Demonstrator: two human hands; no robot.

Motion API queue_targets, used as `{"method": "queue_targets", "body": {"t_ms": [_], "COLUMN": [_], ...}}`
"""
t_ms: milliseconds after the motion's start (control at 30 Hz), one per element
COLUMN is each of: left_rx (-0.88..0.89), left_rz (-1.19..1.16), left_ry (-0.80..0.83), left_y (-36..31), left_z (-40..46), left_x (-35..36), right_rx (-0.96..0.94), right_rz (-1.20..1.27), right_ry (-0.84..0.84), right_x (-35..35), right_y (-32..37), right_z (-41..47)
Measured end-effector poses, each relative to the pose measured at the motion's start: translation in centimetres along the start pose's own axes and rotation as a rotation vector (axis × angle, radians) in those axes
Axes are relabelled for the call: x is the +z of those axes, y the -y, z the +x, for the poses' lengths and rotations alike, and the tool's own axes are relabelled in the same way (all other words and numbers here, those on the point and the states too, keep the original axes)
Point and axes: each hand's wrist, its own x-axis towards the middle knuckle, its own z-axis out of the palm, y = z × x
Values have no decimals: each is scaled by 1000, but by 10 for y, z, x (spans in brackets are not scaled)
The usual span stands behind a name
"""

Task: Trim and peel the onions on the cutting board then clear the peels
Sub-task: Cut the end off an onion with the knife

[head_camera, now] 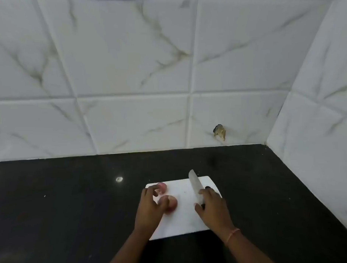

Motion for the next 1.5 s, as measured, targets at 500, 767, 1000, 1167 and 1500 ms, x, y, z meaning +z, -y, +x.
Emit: {"method": "queue_targets", "body": {"t_ms": [500, 767, 1000, 1167, 1500], "left_rx": [-57, -73, -69, -70, -32], "left_rz": [276, 332, 331, 276, 117], "left_ry": [-94, -102, -118, -118, -77], "left_y": [-3, -2, -2, -3, 6], "left_z": [-23, -23, -23, -25, -26], "left_x": [36, 41, 41, 41, 36], "right_rx": [57, 46, 8, -29, -109], "right_rz": [266, 296, 326, 295, -168], "right_ry": [77, 102, 88, 82, 30], "right_x": [24, 27, 22, 20, 16], "right_y": [-31, -37, -39, -41, -36], "right_z": [-11, -10, -11, -11, -13]}}
